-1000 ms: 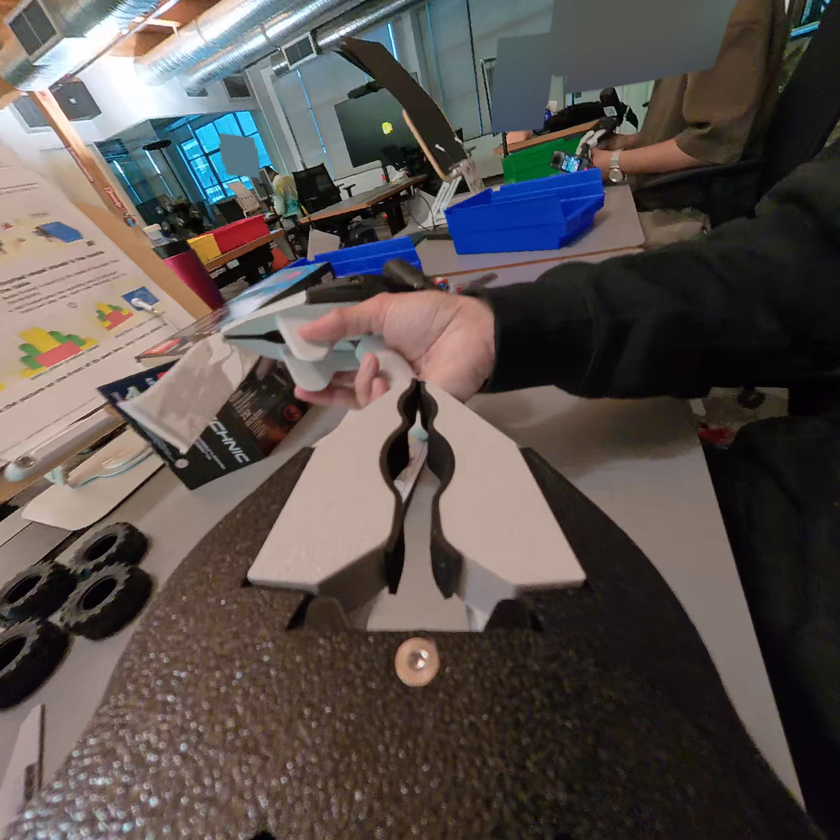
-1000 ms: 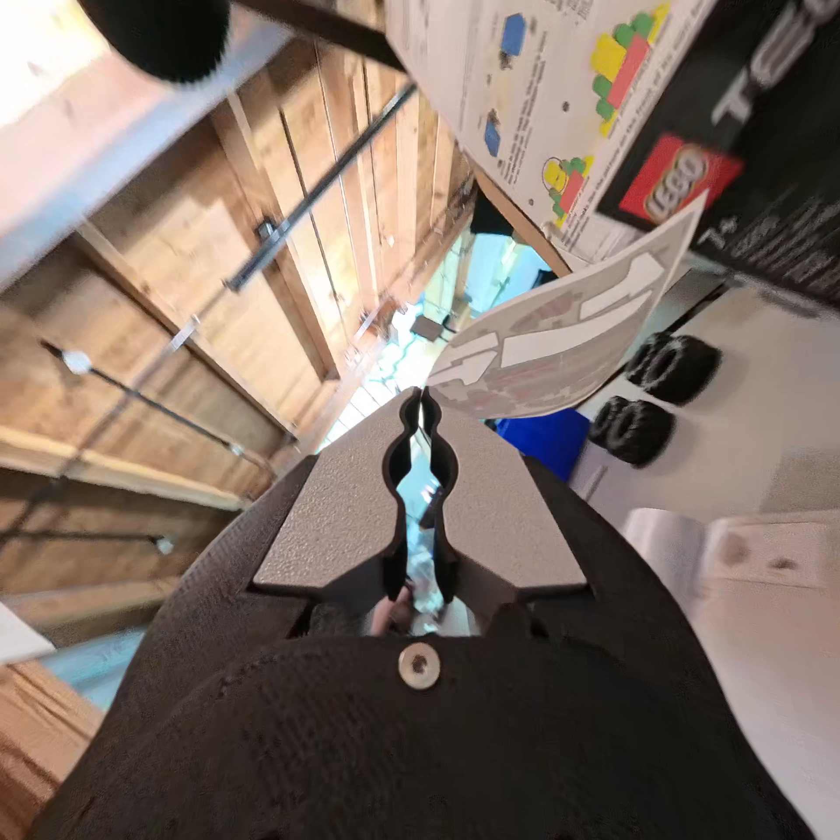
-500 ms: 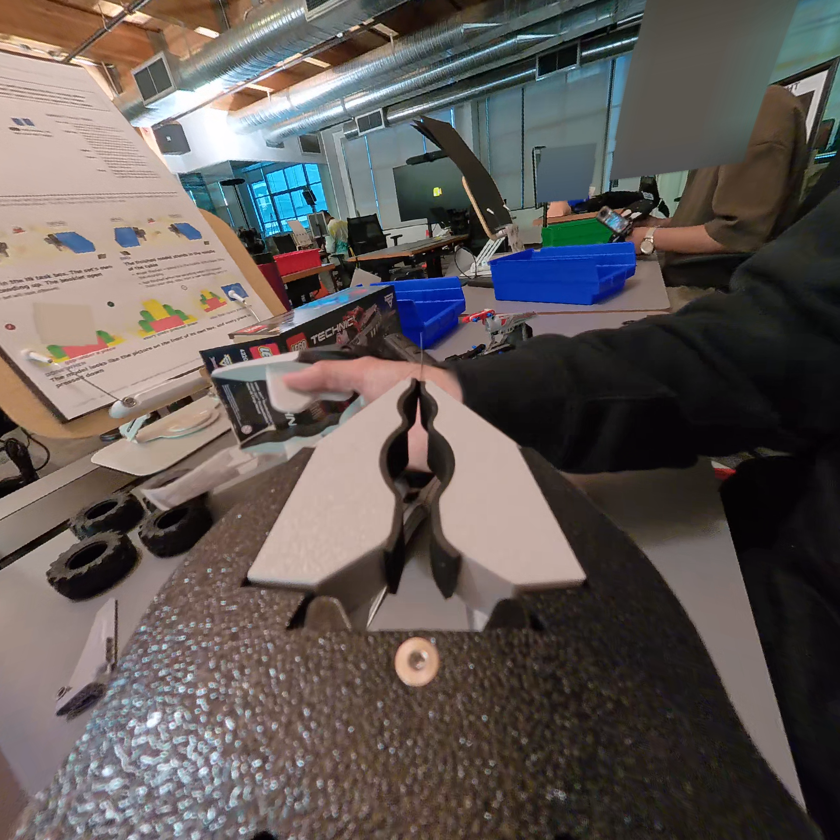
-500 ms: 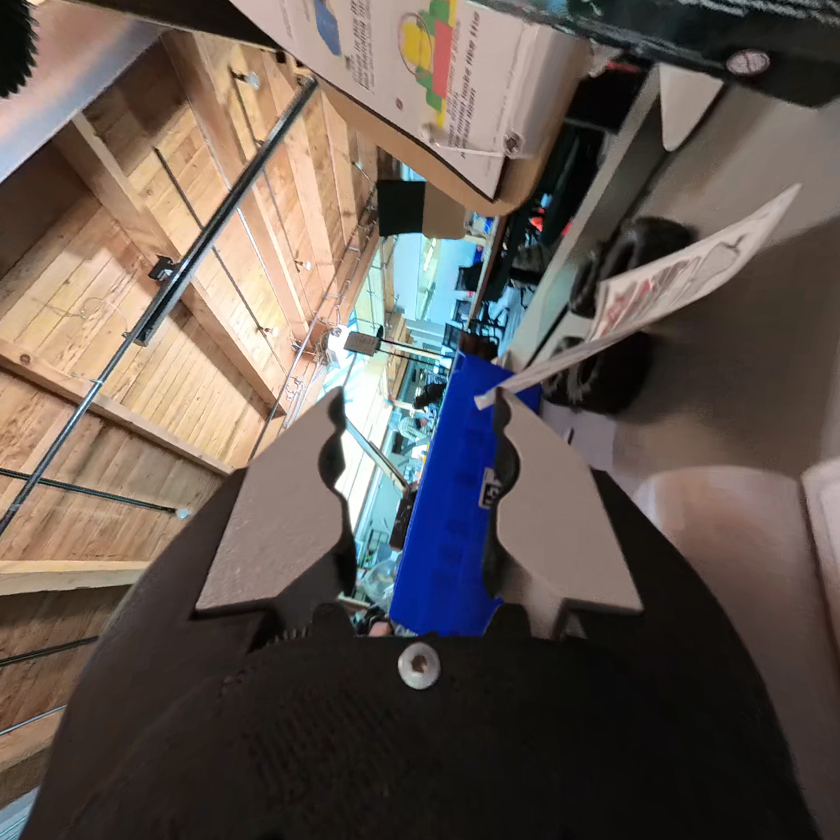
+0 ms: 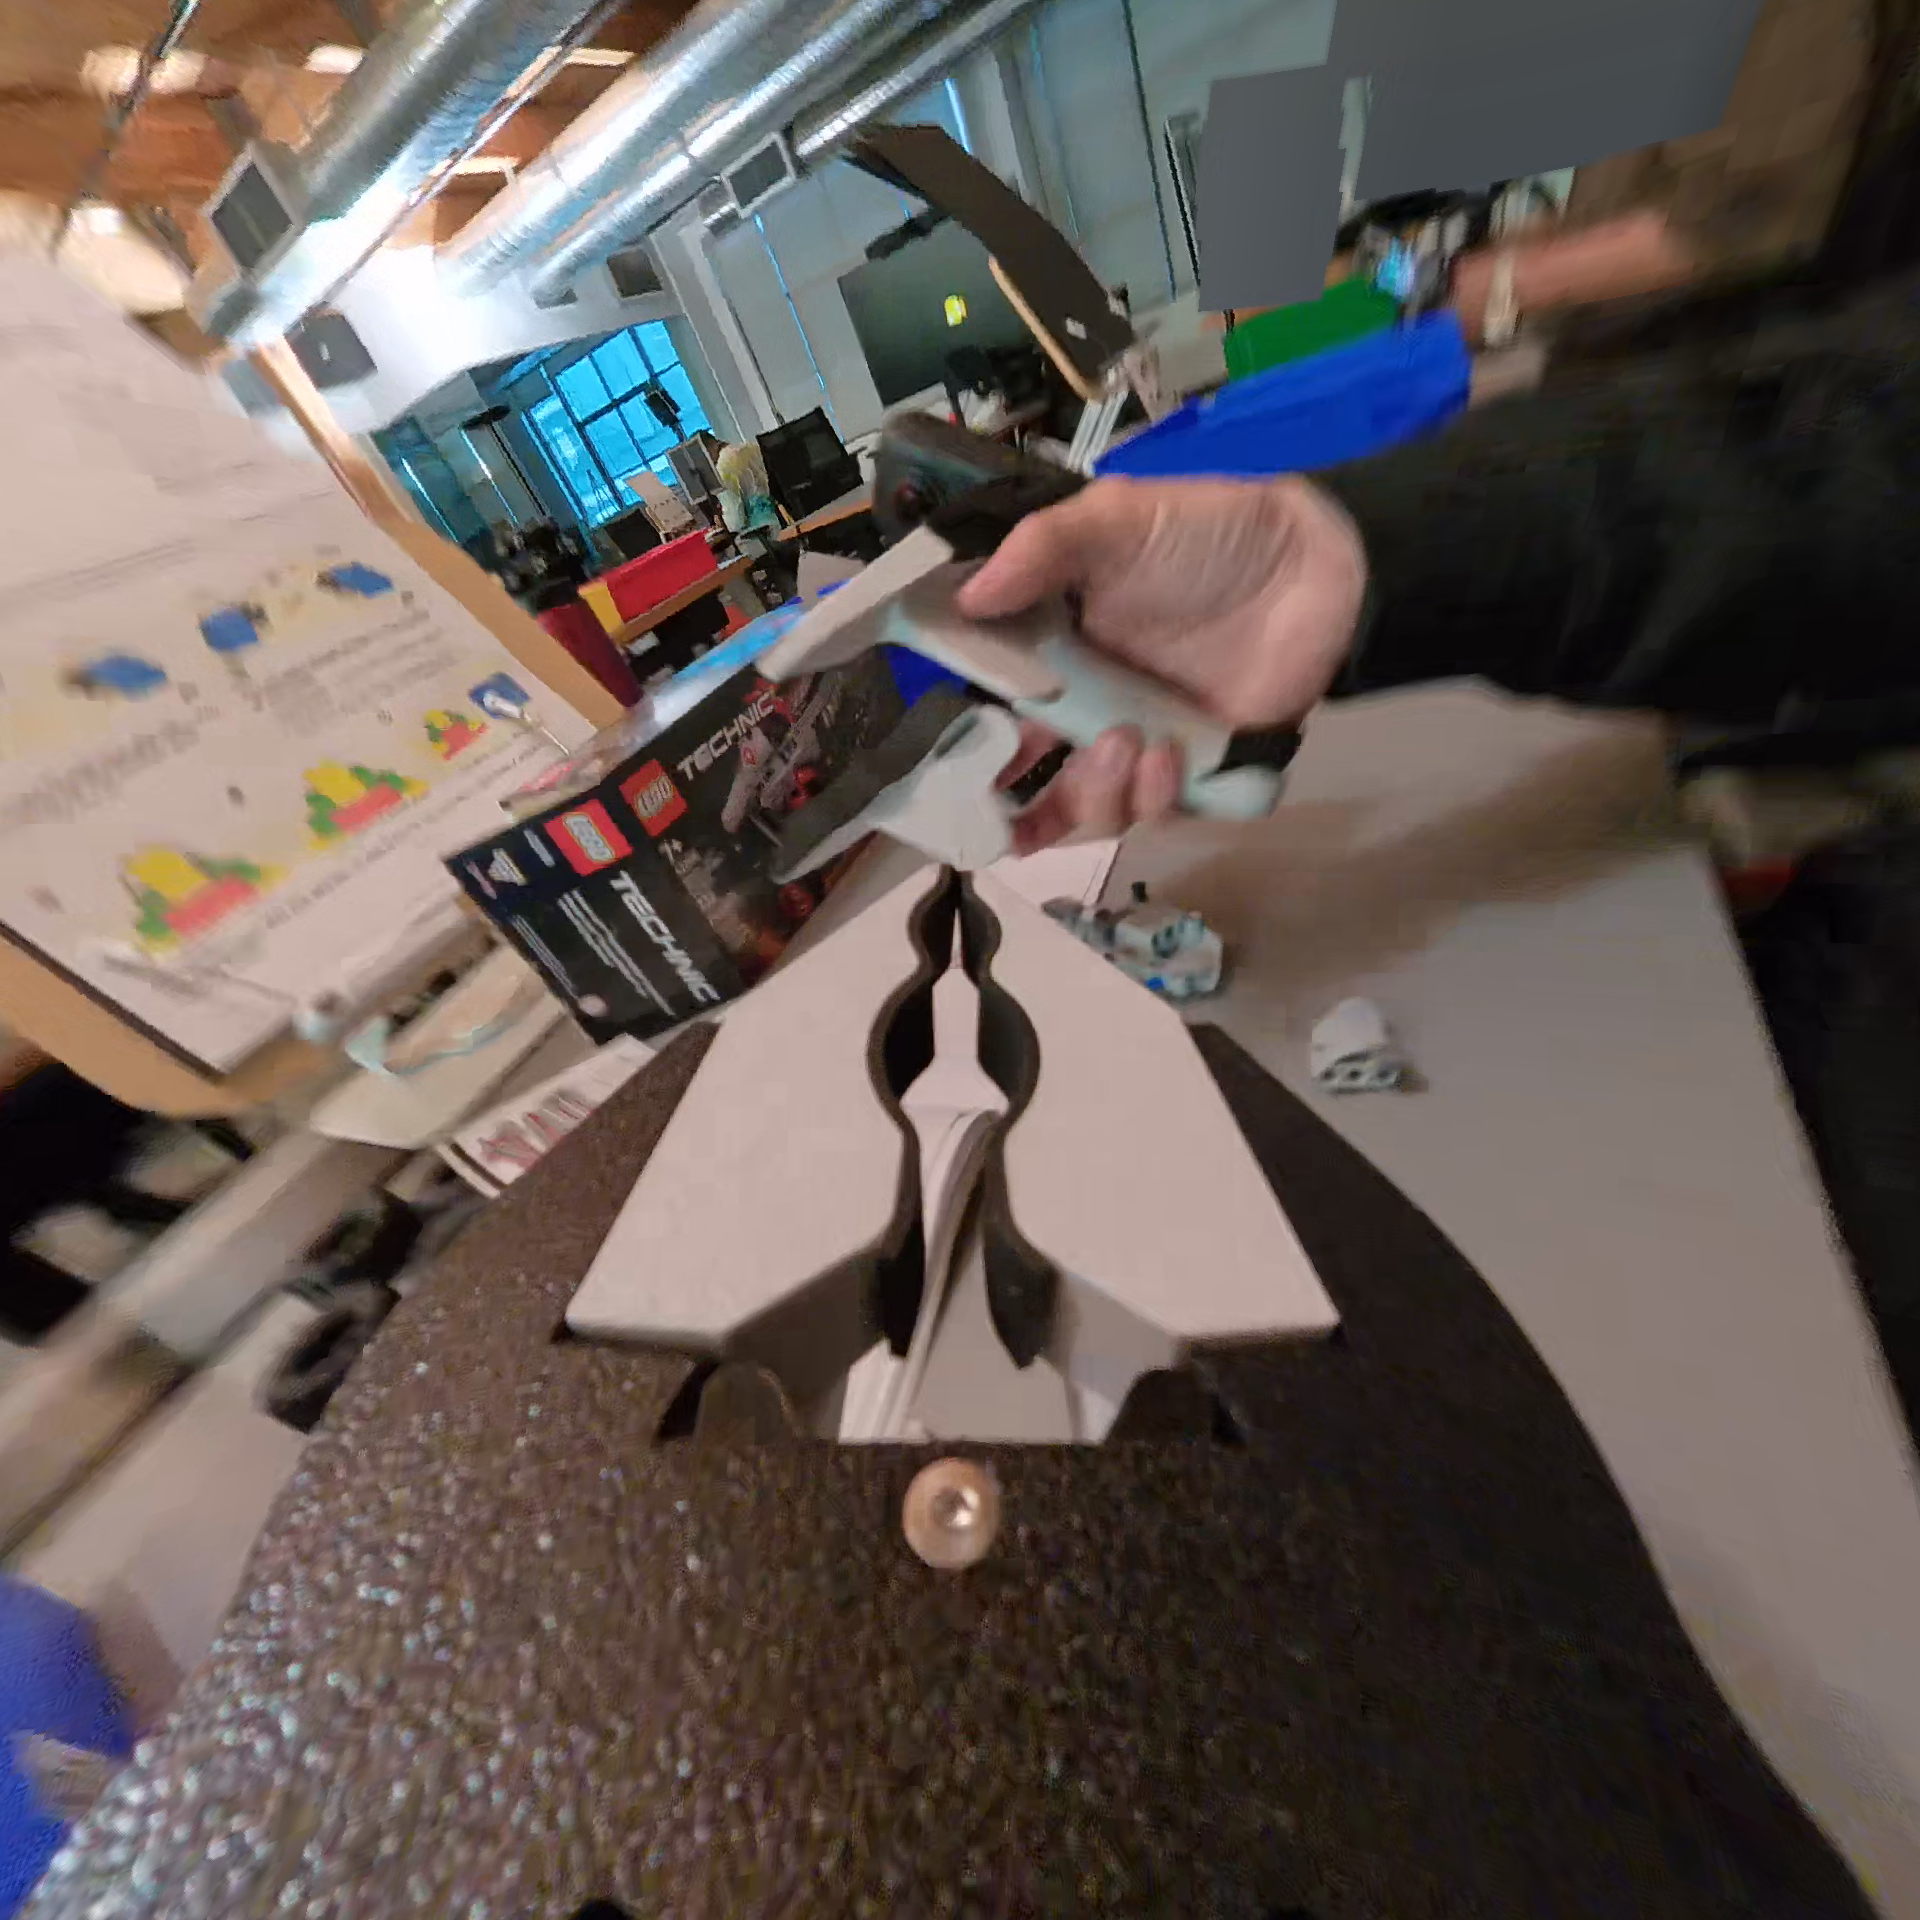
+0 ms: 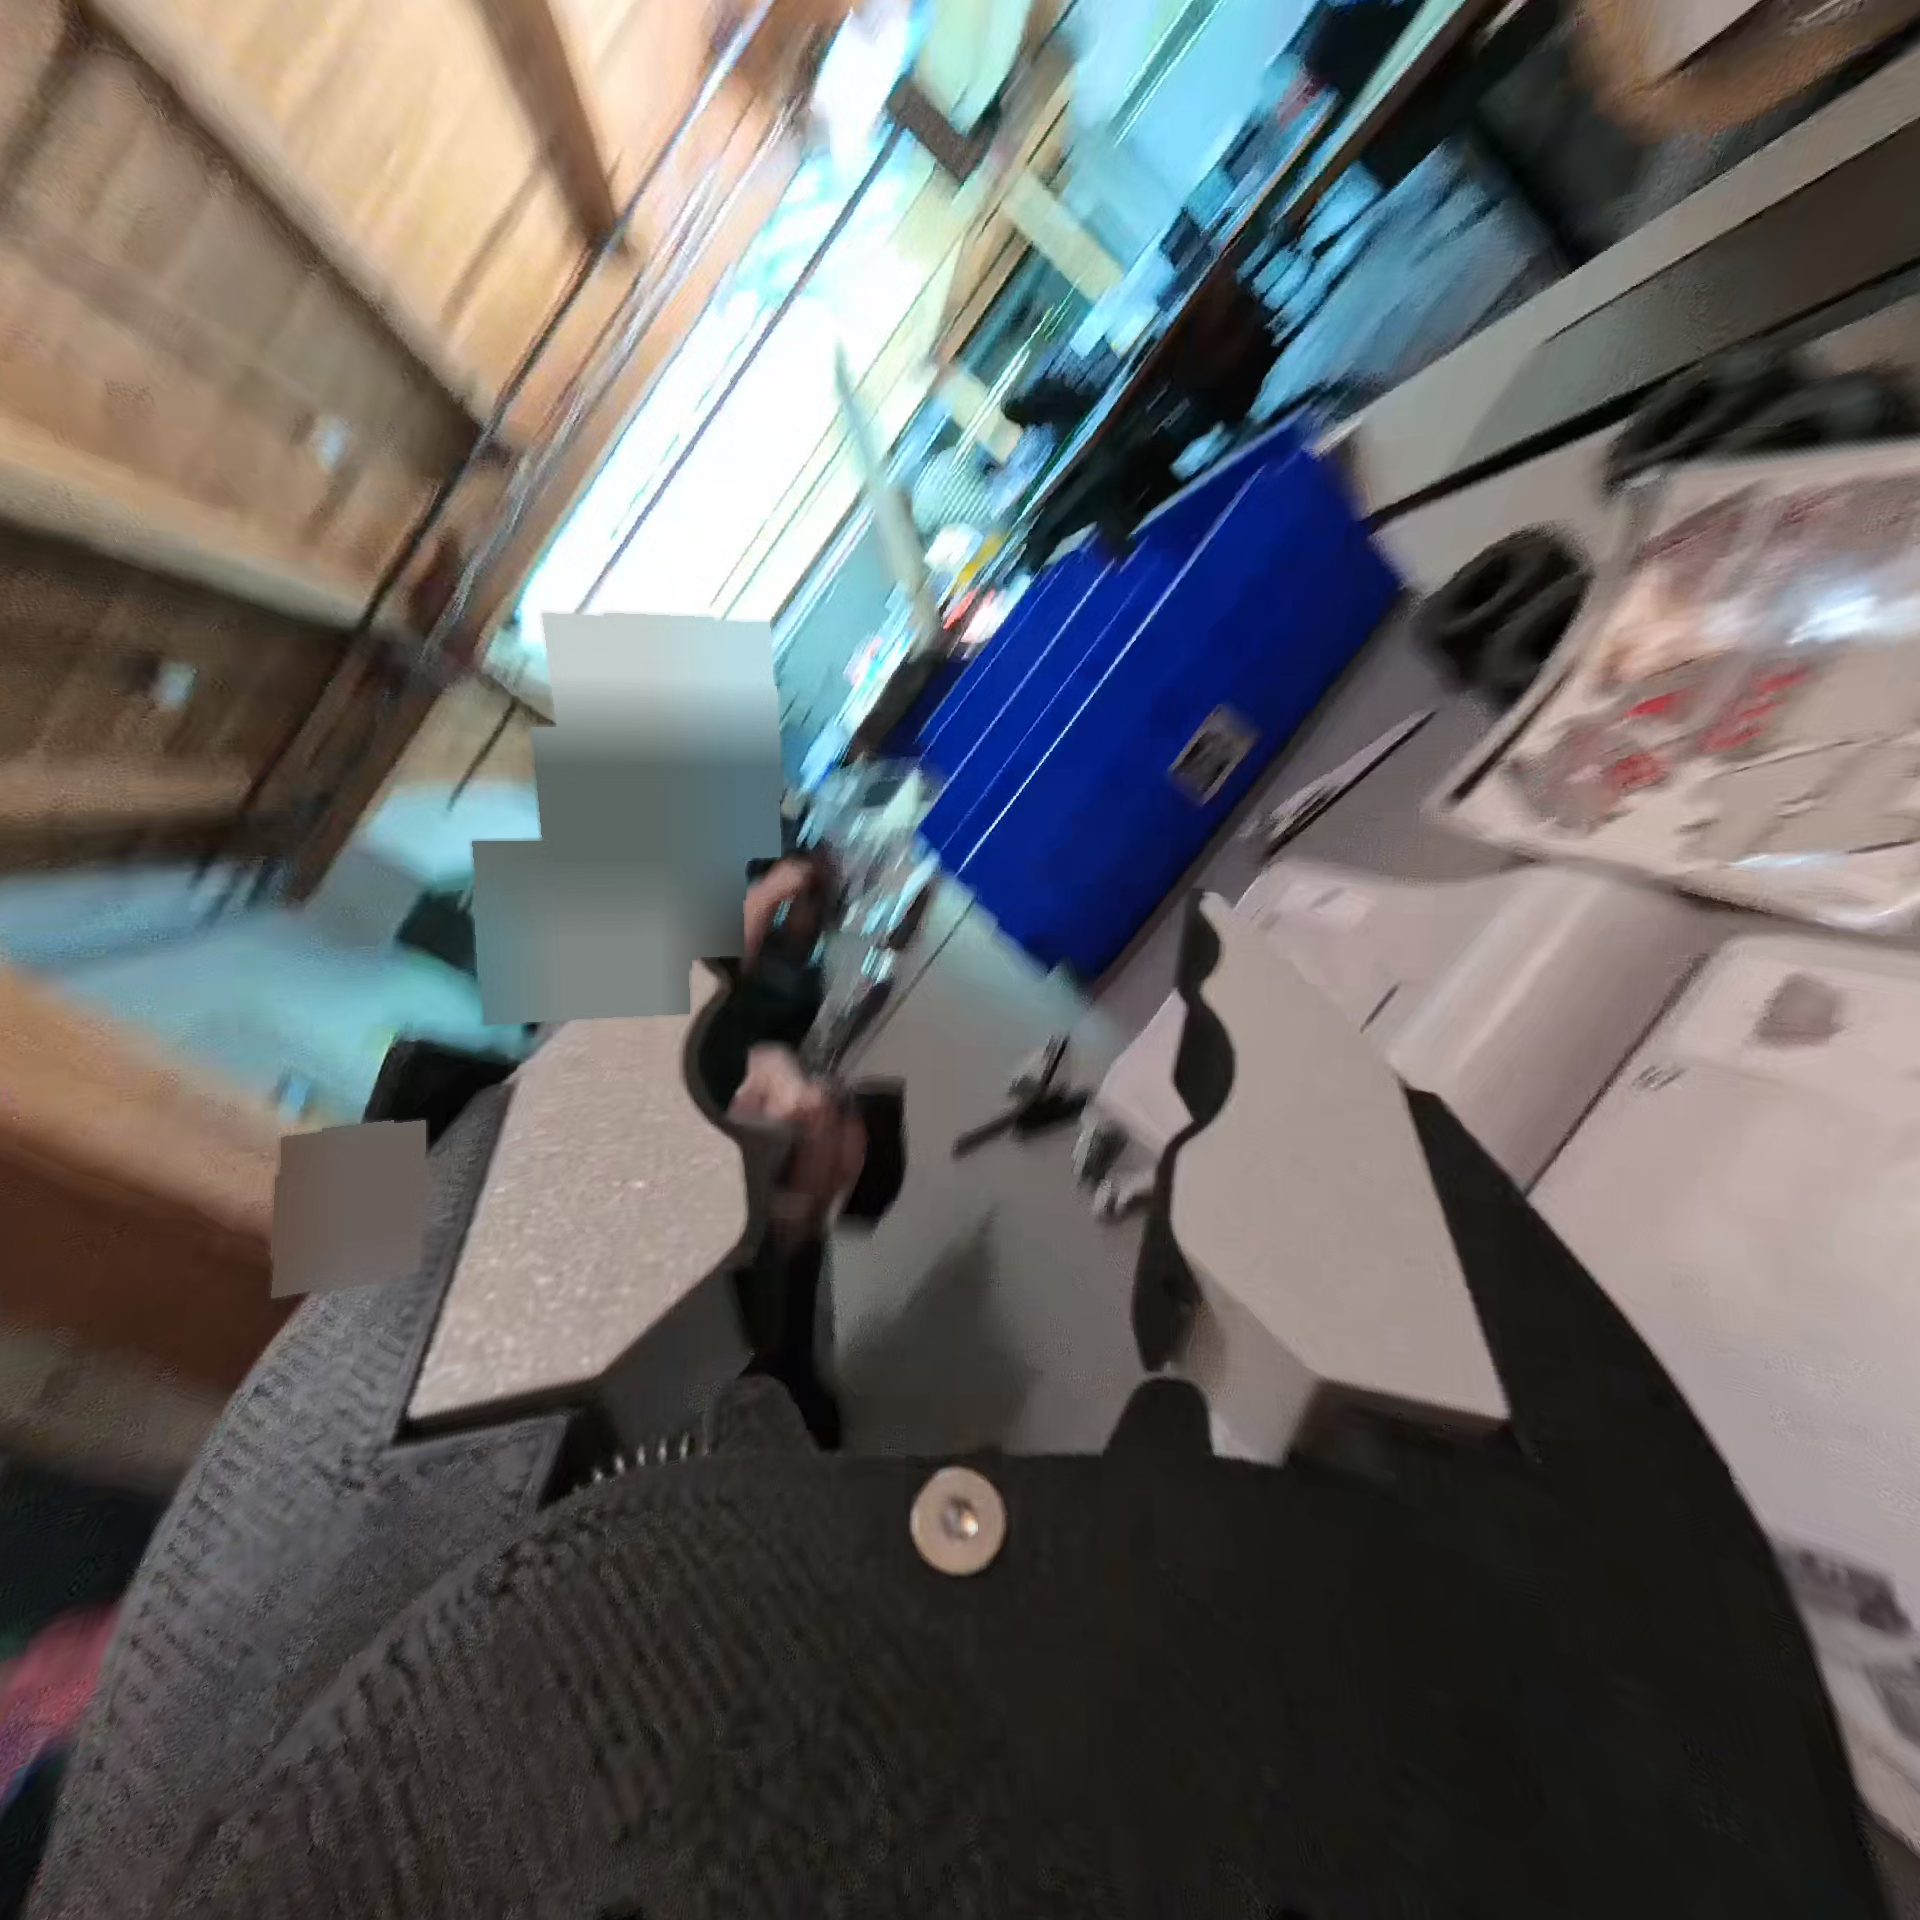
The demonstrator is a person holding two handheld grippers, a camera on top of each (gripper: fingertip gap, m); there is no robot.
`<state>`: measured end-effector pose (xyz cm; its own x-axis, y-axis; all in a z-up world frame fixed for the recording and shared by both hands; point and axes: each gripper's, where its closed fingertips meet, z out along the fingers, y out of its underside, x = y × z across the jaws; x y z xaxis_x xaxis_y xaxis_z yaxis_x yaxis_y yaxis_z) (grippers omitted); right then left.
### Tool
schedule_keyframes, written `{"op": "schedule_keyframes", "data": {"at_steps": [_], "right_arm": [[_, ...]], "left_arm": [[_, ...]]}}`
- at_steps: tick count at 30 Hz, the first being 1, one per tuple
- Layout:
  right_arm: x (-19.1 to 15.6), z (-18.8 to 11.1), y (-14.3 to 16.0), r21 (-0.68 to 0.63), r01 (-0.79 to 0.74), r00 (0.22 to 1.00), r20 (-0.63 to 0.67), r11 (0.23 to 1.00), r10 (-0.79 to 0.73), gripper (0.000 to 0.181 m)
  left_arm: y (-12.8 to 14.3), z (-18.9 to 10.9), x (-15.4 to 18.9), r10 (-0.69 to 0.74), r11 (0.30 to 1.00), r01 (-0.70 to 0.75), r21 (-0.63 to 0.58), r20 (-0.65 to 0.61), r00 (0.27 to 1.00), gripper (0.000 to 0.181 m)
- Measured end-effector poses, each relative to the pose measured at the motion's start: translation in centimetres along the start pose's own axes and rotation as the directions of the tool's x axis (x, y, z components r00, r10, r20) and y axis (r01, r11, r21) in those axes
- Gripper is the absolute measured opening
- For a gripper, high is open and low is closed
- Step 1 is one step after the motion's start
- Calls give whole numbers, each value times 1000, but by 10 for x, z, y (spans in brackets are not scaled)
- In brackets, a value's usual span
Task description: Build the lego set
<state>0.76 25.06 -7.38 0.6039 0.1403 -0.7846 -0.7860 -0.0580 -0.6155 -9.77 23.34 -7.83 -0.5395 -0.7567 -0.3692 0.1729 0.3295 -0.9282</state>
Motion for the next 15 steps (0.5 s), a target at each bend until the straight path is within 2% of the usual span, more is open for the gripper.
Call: {"op": "schedule_keyframes", "data": {"at_steps": [1,3,5,6,8,9,10,11,15], "right_arm": [[-11,-10,17,-98,30,999,44,995,-25,74],[-21,-35,43,-222,65,995,88,973,-46,72],[-23,-61,56,-280,58,994,101,958,-30,65],[-26,-72,58,-283,36,993,120,958,-2,60],[-33,-90,56,-257,-31,981,176,966,79,45],[-36,-96,56,-254,-70,971,205,965,124,43],[-36,-102,57,-258,-97,962,224,961,157,41],[-34,-107,59,-265,-98,961,224,959,160,37],[-24,-115,74,-305,-46,974,199,951,111,35]], "left_arm": [[1,5,6,117,993,-116,-33,9,993,0],[-2,18,15,350,933,-344,-108,40,936,0],[-9,29,24,579,808,-561,-179,73,812,0],[-11,34,30,705,701,-676,-226,76,705,0],[-11,44,42,905,414,-855,-313,42,423,0],[-10,48,49,959,272,-903,-331,18,282,0],[-8,52,56,984,165,-929,-332,-5,177,0],[-5,56,62,992,112,-940,-322,-24,126,0],[2,65,73,998,16,-954,-300,-56,34,0]]}}
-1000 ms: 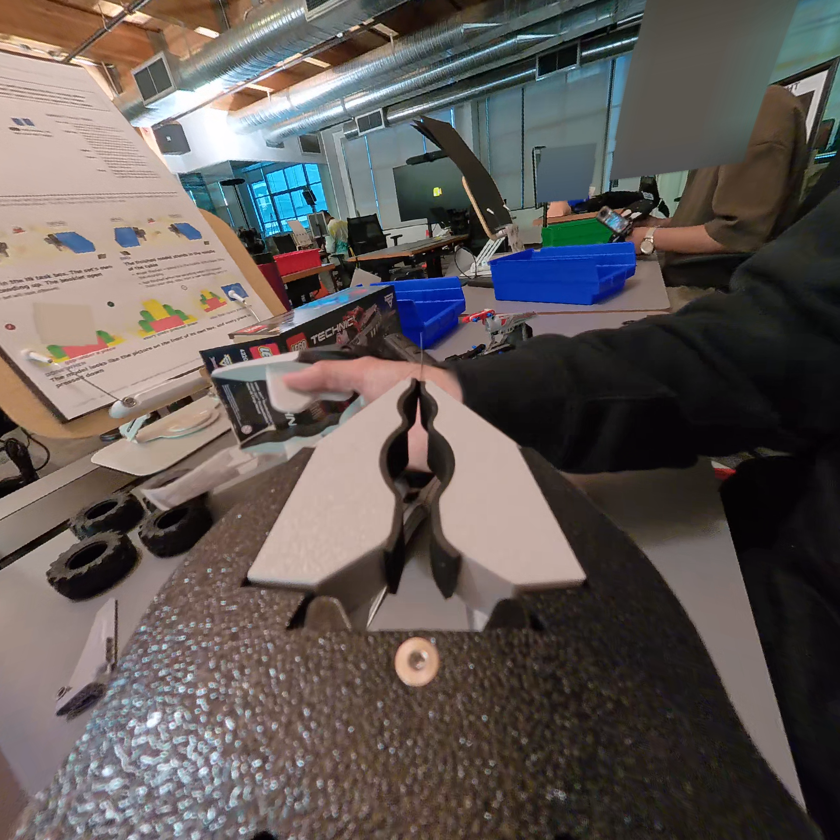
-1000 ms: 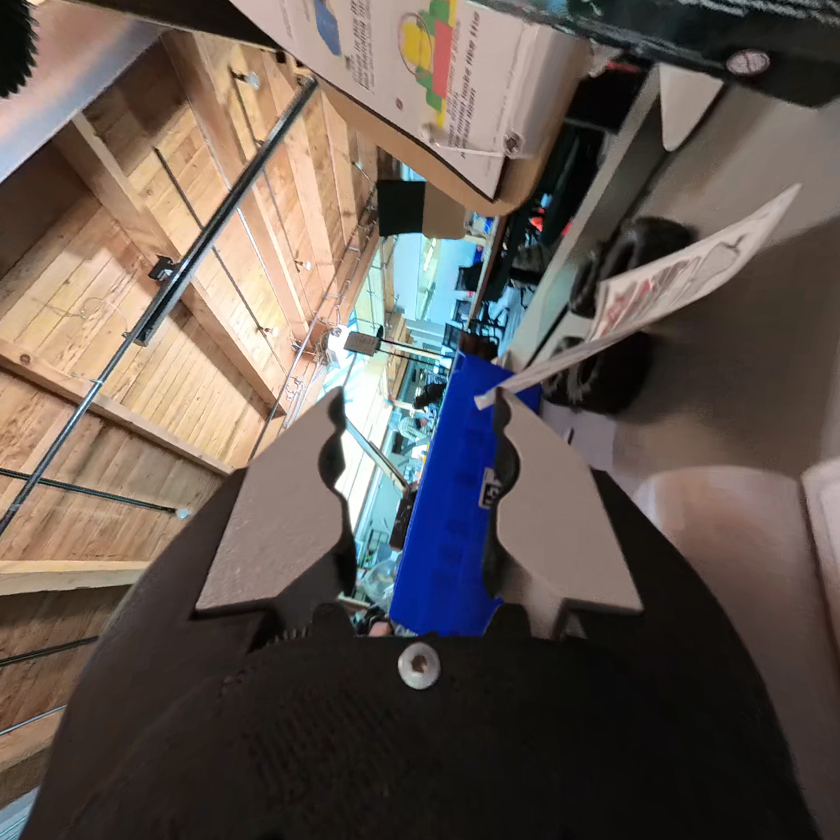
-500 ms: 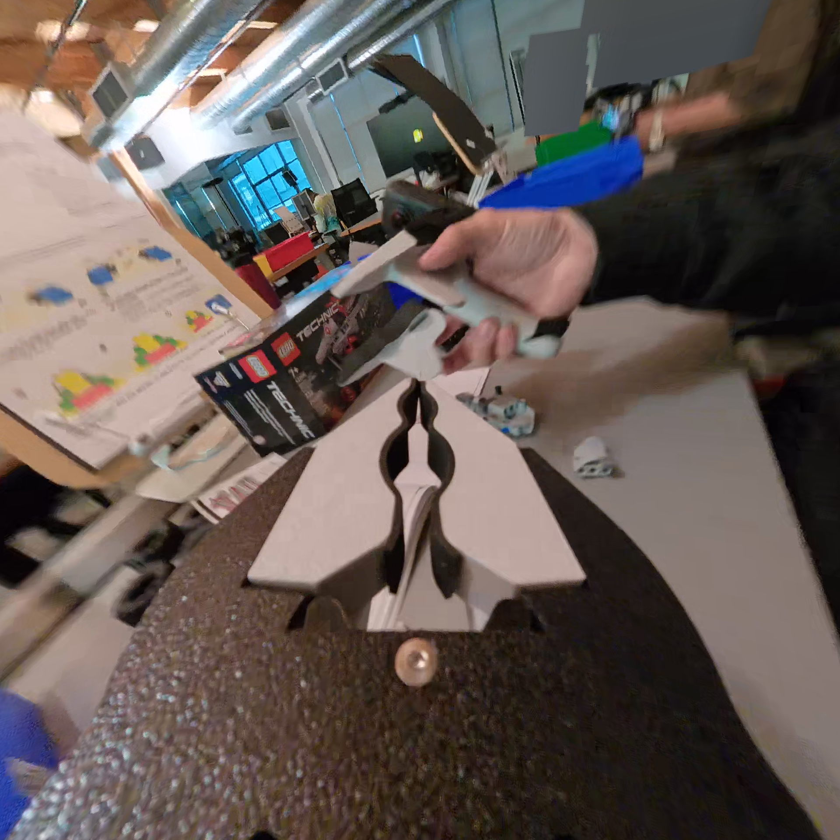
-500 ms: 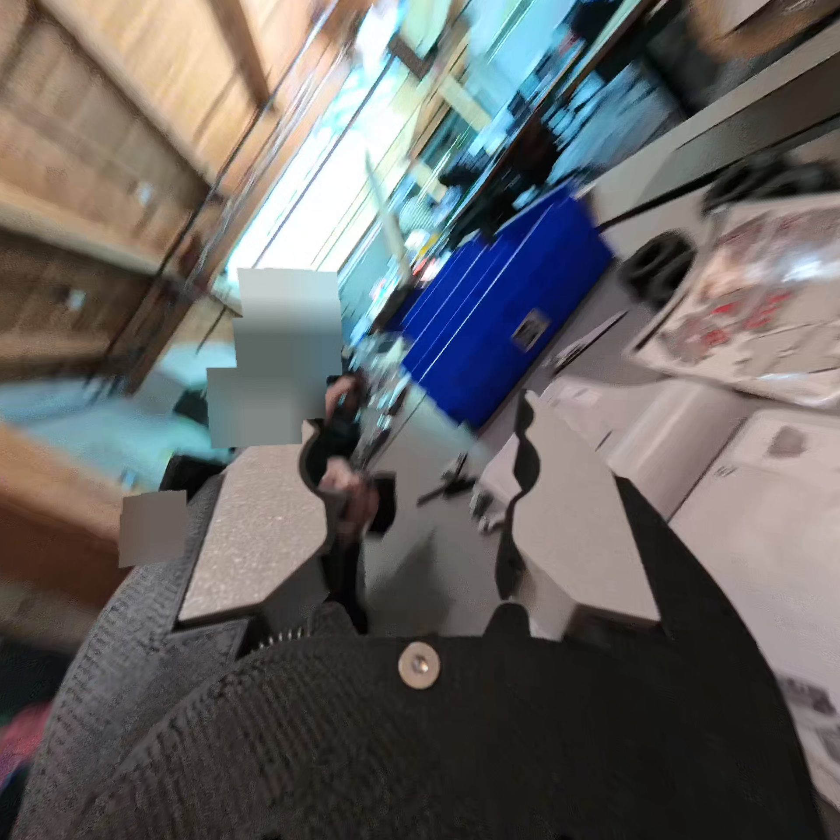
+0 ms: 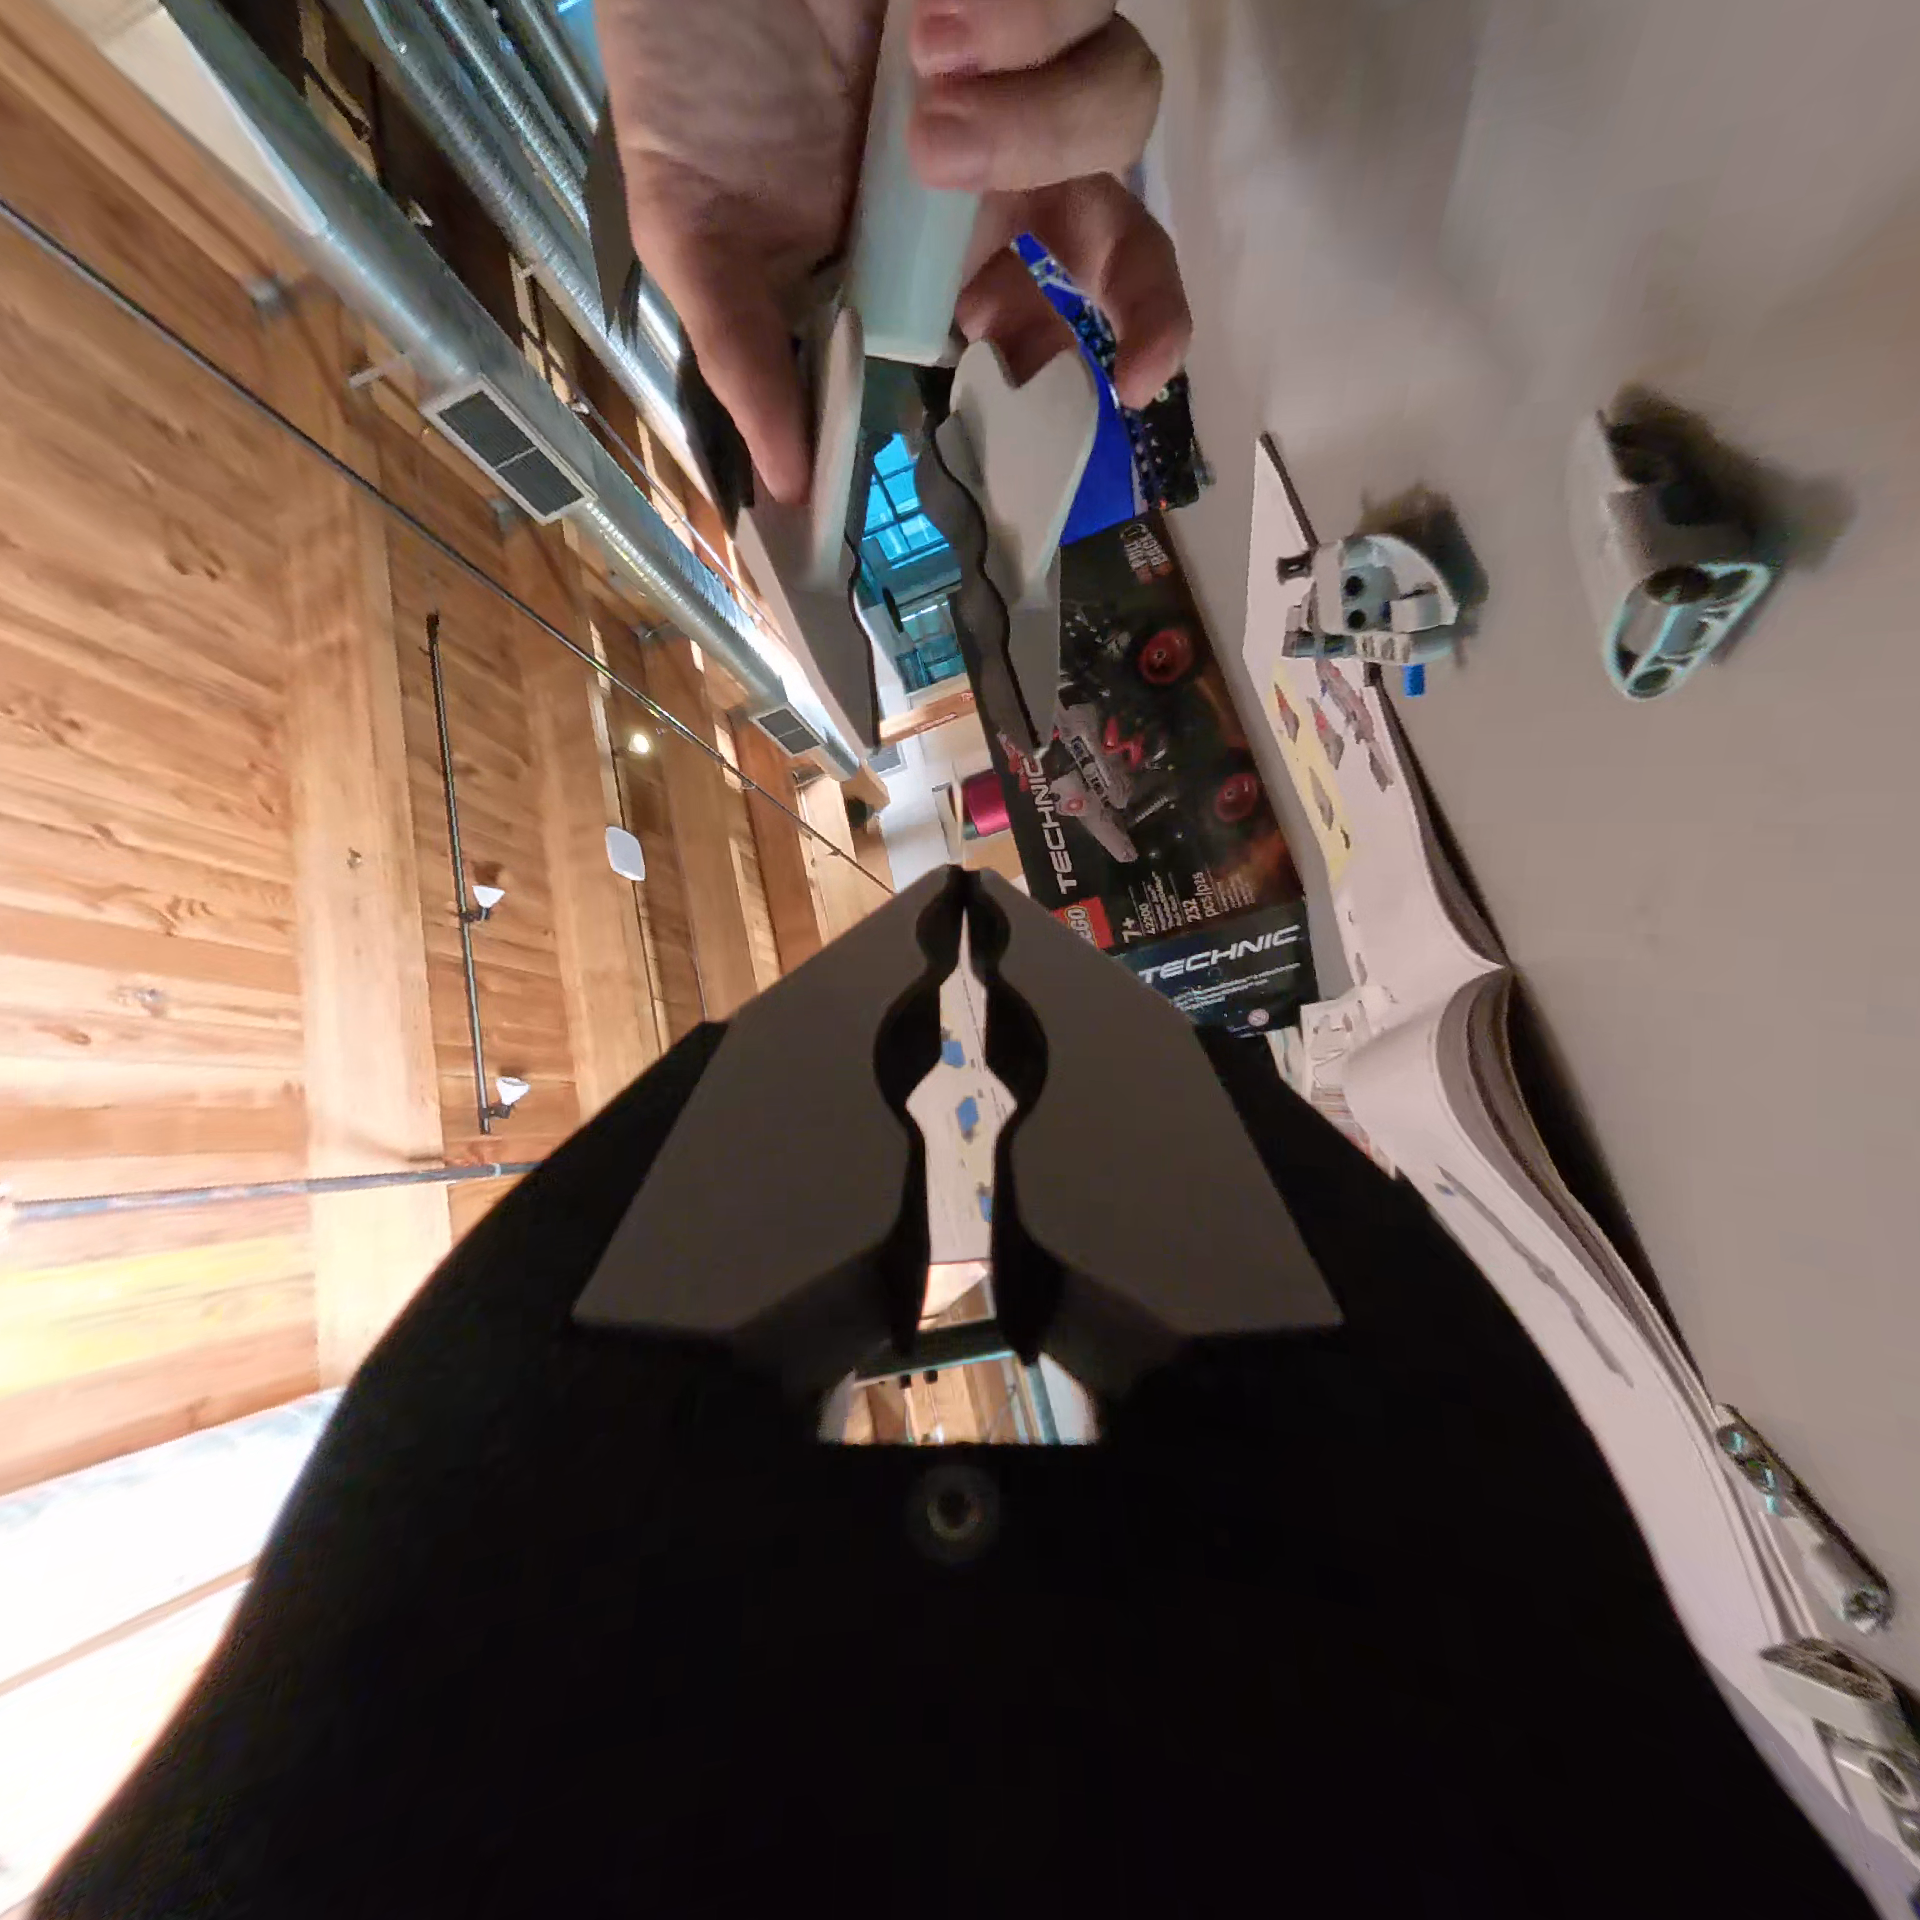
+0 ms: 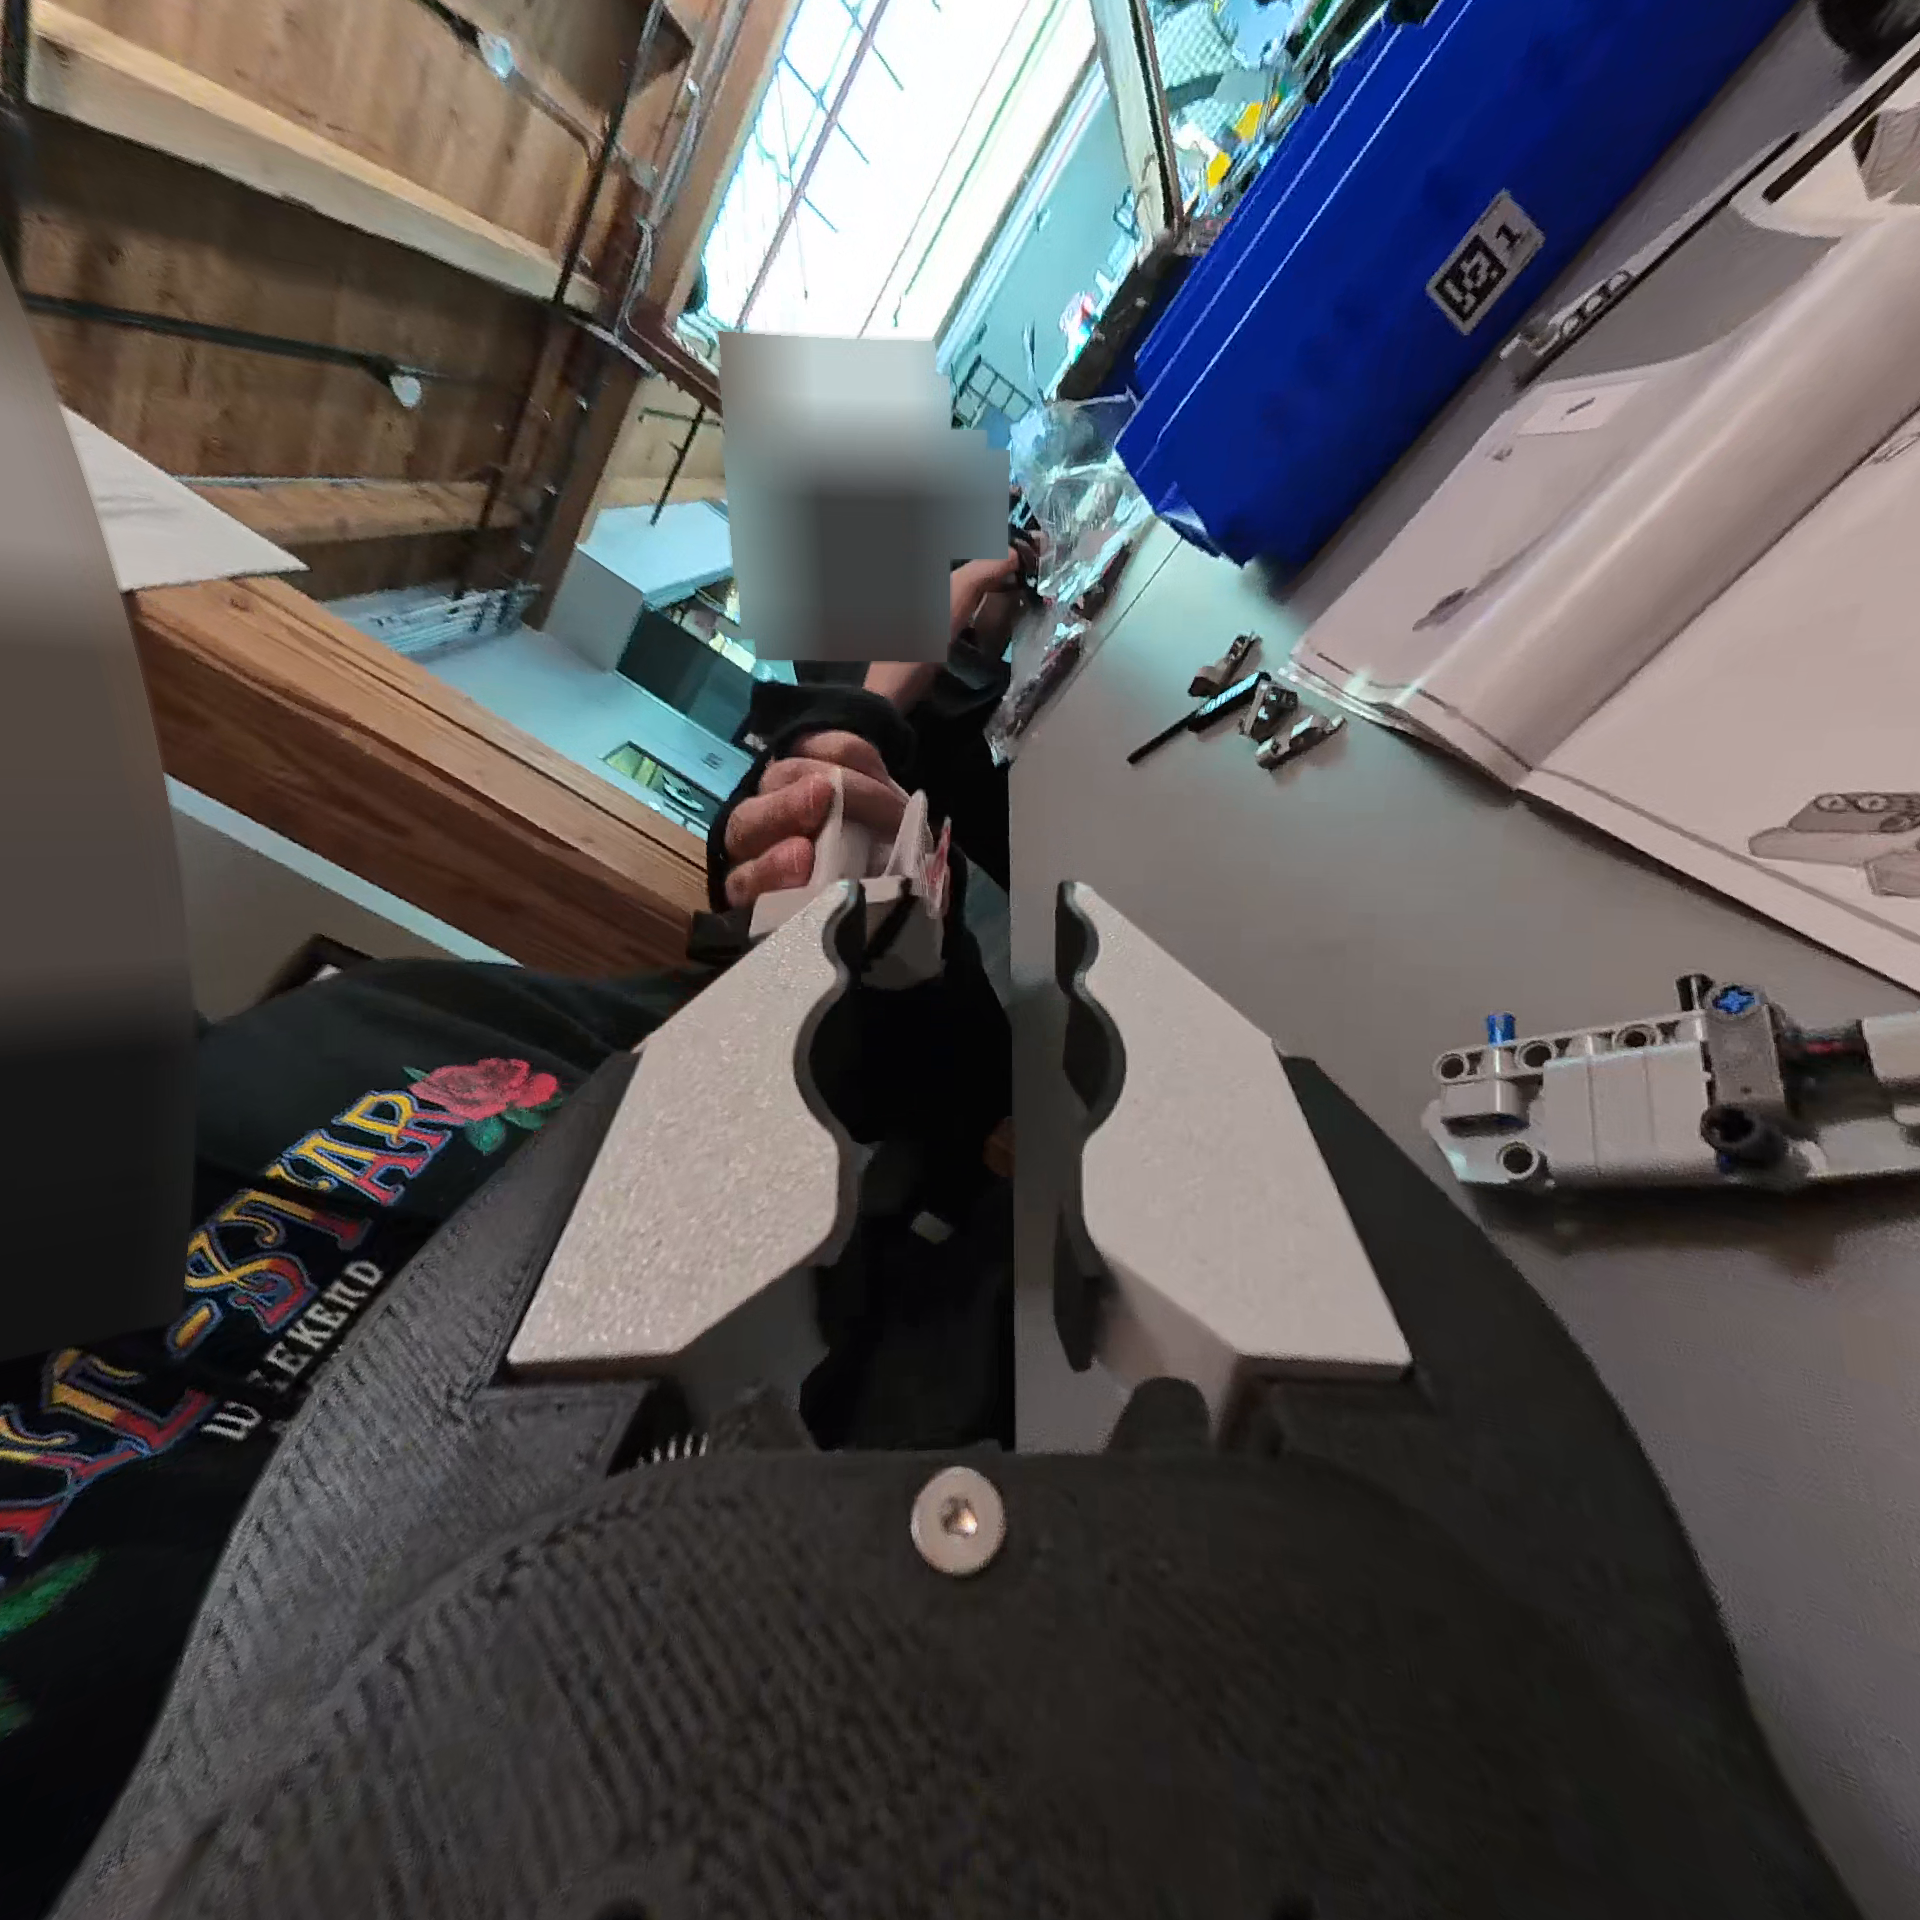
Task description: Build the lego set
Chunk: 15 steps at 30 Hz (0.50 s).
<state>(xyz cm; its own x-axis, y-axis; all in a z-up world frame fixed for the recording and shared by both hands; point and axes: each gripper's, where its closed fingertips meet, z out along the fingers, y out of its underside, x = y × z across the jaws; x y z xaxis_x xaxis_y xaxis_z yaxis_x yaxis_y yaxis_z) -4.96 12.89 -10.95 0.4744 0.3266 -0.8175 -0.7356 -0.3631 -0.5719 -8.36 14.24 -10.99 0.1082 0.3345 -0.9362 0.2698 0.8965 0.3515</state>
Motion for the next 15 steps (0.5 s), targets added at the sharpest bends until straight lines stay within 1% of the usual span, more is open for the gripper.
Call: {"op": "schedule_keyframes", "data": {"at_steps": [4,6,7,8,11,15], "right_arm": [[3,1,10,-29,18,1000,-2,999,-19,32],[0,-1,10,-27,15,999,33,1000,-14,18],[0,-3,11,-27,13,999,41,1000,-12,14],[2,-4,14,-42,16,999,34,999,-15,14],[14,-7,27,-113,35,999,-34,993,-39,23],[23,-10,39,-150,3,999,-49,989,-11,19]], "left_arm": [[-8,0,3,4,999,-4,34,0,1000,0],[-12,0,7,22,998,-22,51,-7,1000,0],[-14,0,9,32,998,-31,61,-11,999,0],[-16,-1,12,35,997,-34,68,-15,999,0],[-23,-3,20,17,994,-12,105,-44,999,0],[-29,-6,35,-5,990,18,141,-91,996,0]]}}
